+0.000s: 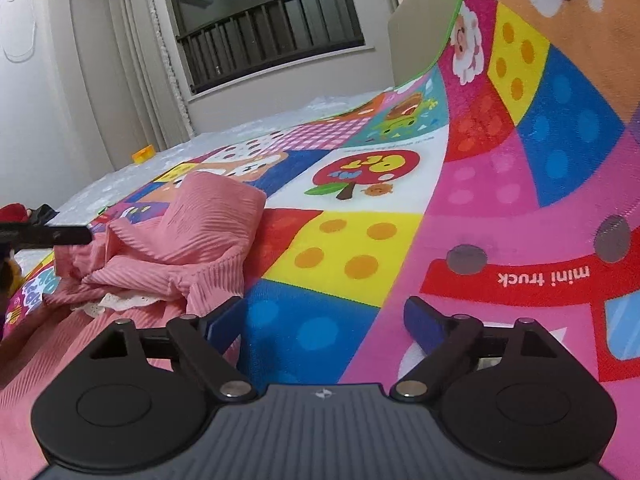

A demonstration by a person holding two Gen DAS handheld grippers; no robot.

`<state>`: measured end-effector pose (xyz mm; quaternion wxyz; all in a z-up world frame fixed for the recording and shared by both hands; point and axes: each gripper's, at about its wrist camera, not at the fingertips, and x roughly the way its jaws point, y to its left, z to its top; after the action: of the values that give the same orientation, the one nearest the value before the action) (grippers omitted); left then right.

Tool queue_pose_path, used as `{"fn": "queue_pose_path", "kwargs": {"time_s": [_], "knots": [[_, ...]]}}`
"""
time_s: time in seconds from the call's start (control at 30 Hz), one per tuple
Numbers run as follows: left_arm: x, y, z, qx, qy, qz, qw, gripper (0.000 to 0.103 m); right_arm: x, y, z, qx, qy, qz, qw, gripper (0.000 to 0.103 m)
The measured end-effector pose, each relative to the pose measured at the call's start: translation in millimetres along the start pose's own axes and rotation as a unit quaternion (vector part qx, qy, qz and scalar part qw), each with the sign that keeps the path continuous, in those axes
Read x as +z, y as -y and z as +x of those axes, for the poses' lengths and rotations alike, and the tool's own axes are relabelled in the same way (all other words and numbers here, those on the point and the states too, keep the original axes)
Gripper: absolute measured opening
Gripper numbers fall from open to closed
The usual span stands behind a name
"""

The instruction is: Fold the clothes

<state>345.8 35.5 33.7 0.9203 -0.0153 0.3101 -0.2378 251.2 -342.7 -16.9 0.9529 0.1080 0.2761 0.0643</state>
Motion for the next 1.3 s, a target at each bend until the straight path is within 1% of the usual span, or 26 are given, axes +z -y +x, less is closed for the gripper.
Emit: {"fn": "queue_pose_path", "kwargs": {"time_s": [0.03, 0.1, 0.17, 0.2, 0.27, 0.3, 0.33, 0.37, 0.4, 0.43, 0.47, 0.53, 0.6, 0.67, 0.7, 0.77, 0.93, 0.97, 1.03, 1.1, 1.13, 1.17, 1.2, 1.23, 1.27, 1.3], "knots": [[0.7, -3.0, 4.3, 0.04, -0.008, 0.004, 0.9992, 0.043, 0.2, -0.3, 0.7, 0.001, -0.002, 0.0, 1.0, 0.089], [1.3, -9.6, 12.2, 0.119, -0.024, 0.013, 0.9925, 0.043, 0.8, 0.2, 0.3, 0.001, -0.005, 0.0, 1.0, 0.089], [-7.4, -24.7, 14.3, 0.192, -0.032, 0.038, 0.9801, 0.048, 0.5, -1.4, 0.9, 0.0, -0.007, -0.003, 1.0, 0.09], [-11.8, -32.8, 14.8, 0.227, -0.036, 0.048, 0.9721, 0.048, 0.2, -2.7, 1.8, -0.002, -0.008, -0.007, 1.0, 0.092], [-21.4, -55.1, 8.9, 0.277, -0.045, 0.046, 0.9587, 0.048, 0.2, -5.0, 3.4, -0.004, -0.014, -0.015, 1.0, 0.095], [-25.8, -67.0, 1.6, 0.279, -0.048, 0.025, 0.9588, 0.048, 0.3, -6.4, 4.7, -0.005, -0.017, -0.02, 1.0, 0.097], [-28.2, -76.1, -9.2, 0.261, -0.047, -0.003, 0.9643, 0.049, 0.4, -7.7, 5.7, -0.006, -0.019, -0.023, 1.0, 0.097], [-31.1, -84.0, -20.4, 0.238, -0.046, -0.03, 0.9696, 0.057, 0.6, -8.7, 6.4, -0.007, -0.021, -0.027, 0.999, 0.098], [-36.8, -85.8, -33.3, 0.198, -0.041, -0.053, 0.9779, 0.062, 0.6, -9.4, 6.8, -0.008, -0.022, -0.028, 0.999, 0.098], [-42.5, -86.7, -45.8, 0.158, -0.036, -0.073, 0.984, 0.073, 0.7, -9.6, 6.6, -0.009, -0.023, -0.029, 0.999, 0.098], [-48.8, -82.9, -55.9, 0.12, -0.033, -0.083, 0.9887, 0.084, 1.1, -9.7, 6.4, -0.009, -0.023, -0.028, 0.999, 0.098], [-65.0, -70.7, -72.7, 0.057, -0.038, -0.091, 0.9935, 0.089, 1.4, -10.4, 2.9, -0.012, -0.024, -0.029, 0.999, 0.098], [-83.1, -57.4, -89.1, 0.006, -0.044, -0.096, 0.9943, 0.089, 1.0, -12.4, -6.9, -0.022, -0.023, -0.032, 0.999, 0.098], [-100.7, -40.0, -102.9, 0.003, -0.05, -0.087, 0.995, 0.09, -2.3, -14.1, -21.1, -0.026, -0.021, -0.035, 0.999, 0.098], [-108.5, -31.9, -110.9, 0.012, -0.05, -0.077, 0.9957, 0.09, -7.1, -14.5, -32.8, -0.021, -0.02, -0.037, 0.999, 0.098], [-120.6, -21.1, -124.2, 0.024, -0.044, -0.08, 0.9955, 0.09, -20.7, -13.2, -58.6, -0.012, -0.019, -0.035, 0.999, 0.098], [-150.7, -2.3, -160.6, 0.055, -0.015, -0.132, 0.9897, 0.087, -59.4, -11.7, -117.4, -0.014, -0.014, -0.041, 0.999, 0.098], [-154.0, 2.0, -162.4, 0.066, -0.012, -0.137, 0.9883, 0.082, -64.5, -12.9, -125.1, -0.017, -0.012, -0.048, 0.999, 0.098], [-159.1, 9.9, -161.9, 0.103, -0.004, -0.136, 0.9854, 0.075, -70.4, -15.5, -134.3, -0.023, -0.006, -0.057, 0.998, 0.098], [-158.1, 18.7, -154.9, 0.143, -0.001, -0.116, 0.983, 0.065, -71.0, -15.7, -138.3, -0.02, 0.002, -0.043, 0.999, 0.098], [-155.9, 25.5, -150.1, 0.167, 0.001, -0.096, 0.9814, 0.047, -70.2, -15.2, -139.5, -0.018, 0.006, -0.031, 0.999, 0.098], [-153.2, 33.0, -145.6, 0.188, 0.003, -0.075, 0.9793, 0.017, -69.3, -15.9, -142.2, -0.016, 0.012, -0.024, 1.0, 0.098], [-148.3, 45.2, -144.3, 0.193, 0.005, -0.049, 0.9799, 0.003, -68.4, -17.4, -145.7, -0.014, 0.019, -0.019, 1.0, 0.098], [-144.0, 64.0, -147.5, 0.18, 0.016, -0.007, 0.9836, 0.007, -67.4, -18.9, -149.2, -0.012, 0.027, -0.014, 0.999, 0.098], [-140.8, 82.5, -149.9, 0.165, 0.023, 0.034, 0.9854, 0.008, -67.4, -21.4, -153.6, -0.01, 0.034, -0.019, 0.999, 0.098], [-143.4, 99.5, -148.4, 0.148, 0.017, 0.075, 0.986, 0.008, -67.8, -24.0, -156.9, -0.01, 0.04, -0.03, 0.999, 0.098]]}}
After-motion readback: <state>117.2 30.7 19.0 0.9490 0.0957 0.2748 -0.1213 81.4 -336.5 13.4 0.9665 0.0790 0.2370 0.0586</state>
